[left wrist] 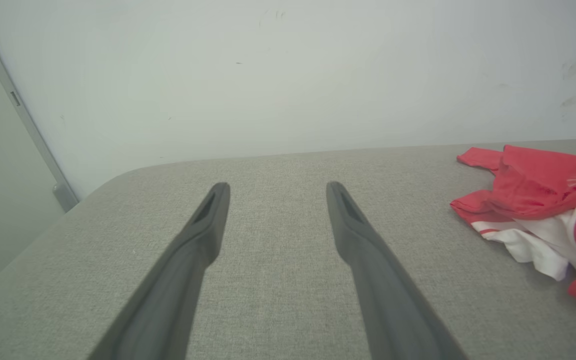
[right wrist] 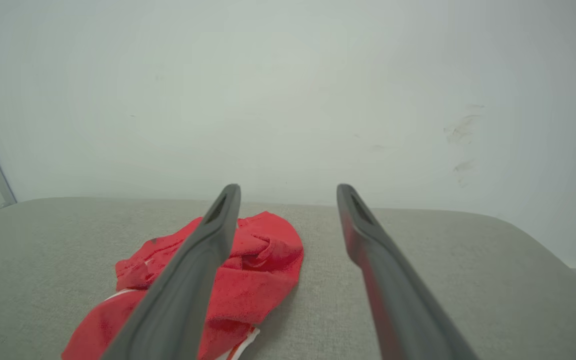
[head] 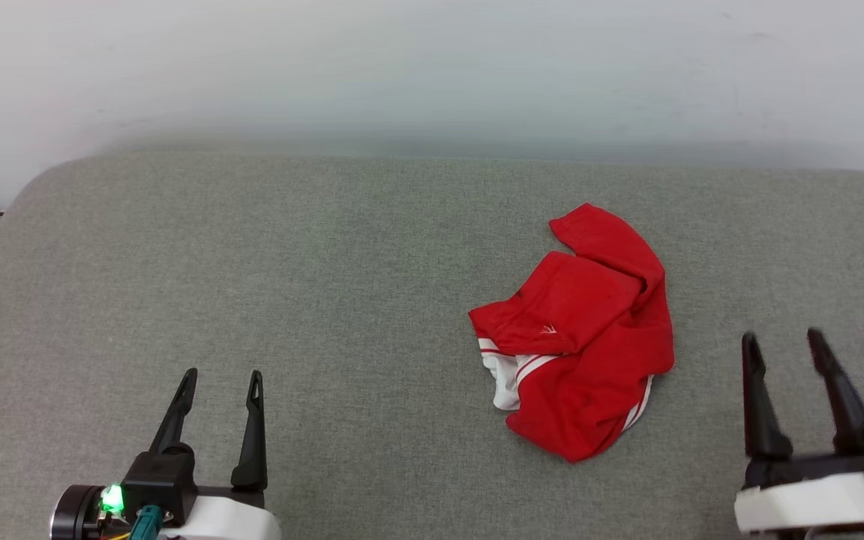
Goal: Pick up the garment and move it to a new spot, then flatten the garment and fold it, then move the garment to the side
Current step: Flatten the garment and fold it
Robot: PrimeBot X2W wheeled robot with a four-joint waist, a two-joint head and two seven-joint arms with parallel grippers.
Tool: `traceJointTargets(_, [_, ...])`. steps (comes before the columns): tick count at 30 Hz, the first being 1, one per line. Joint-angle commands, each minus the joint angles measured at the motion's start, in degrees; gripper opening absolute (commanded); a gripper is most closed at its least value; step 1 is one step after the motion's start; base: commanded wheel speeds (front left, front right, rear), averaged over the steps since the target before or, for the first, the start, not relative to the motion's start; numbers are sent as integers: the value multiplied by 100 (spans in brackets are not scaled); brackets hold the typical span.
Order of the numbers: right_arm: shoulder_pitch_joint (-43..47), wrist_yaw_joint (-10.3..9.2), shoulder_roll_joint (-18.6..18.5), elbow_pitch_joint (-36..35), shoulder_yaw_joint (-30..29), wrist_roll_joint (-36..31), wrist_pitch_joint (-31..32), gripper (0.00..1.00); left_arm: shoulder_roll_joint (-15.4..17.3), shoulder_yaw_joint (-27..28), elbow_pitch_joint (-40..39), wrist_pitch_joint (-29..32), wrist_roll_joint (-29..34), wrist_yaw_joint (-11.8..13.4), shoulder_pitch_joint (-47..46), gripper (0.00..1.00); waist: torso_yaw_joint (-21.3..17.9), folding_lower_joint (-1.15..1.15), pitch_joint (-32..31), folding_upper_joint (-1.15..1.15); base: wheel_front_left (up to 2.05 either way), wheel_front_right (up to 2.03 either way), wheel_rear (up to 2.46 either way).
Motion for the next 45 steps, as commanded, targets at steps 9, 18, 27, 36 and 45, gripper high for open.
traceJointTargets(9, [-1391, -4, -528, -287, 6, -66, -13, 100, -59, 38, -6, -13, 20, -50, -193, 100, 38, 0, 208, 0, 0, 0, 0])
traceJointTargets(18, [-3126, -5, -2038, 923, 1274, 645, 548, 100, -132, 1, -4, -13, -1, -67, -376, 100, 187, 0, 516, 0, 0, 0, 0])
traceJointTargets(27, [-4183, -5, -3404, 1504, 3274, 2704, 3470, 100, -181, -22, -53, -13, -43, -53, -518, 100, 357, 0, 824, 0, 0, 0, 0])
traceJointTargets(36, [-4874, -5, -3884, 1886, 4489, 3889, 5303, 100, -223, -116, -94, -13, -75, -33, -773, 100, 517, 0, 1234, 0, 0, 0, 0])
traceJointTargets(45, [-5308, -5, -3543, 2806, 5385, 3887, 5466, 100, -241, -258, -87, -13, -144, 25, -982, 100, 680, 0, 1620, 0, 0, 0, 0])
